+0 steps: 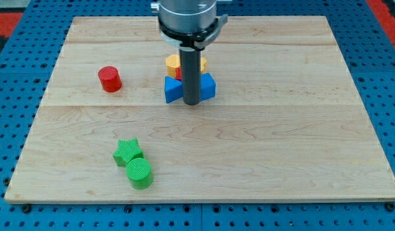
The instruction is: Point your arm to the right side of the green circle
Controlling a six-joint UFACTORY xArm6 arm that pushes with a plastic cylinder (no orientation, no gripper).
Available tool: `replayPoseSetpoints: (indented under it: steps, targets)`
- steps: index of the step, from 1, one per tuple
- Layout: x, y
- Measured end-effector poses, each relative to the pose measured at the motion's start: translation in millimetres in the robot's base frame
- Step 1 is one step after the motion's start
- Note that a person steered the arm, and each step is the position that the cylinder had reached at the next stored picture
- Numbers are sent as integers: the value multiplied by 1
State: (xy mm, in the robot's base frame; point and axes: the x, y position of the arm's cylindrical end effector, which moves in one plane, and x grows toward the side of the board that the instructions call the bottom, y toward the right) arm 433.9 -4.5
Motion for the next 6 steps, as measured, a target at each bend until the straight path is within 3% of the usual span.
replayPoseSetpoints:
  steps: [2,3,4,5,6]
  targets:
    - [63,12]
    - [93,46]
    - [161,14]
    - [173,-52]
    - [173,-64]
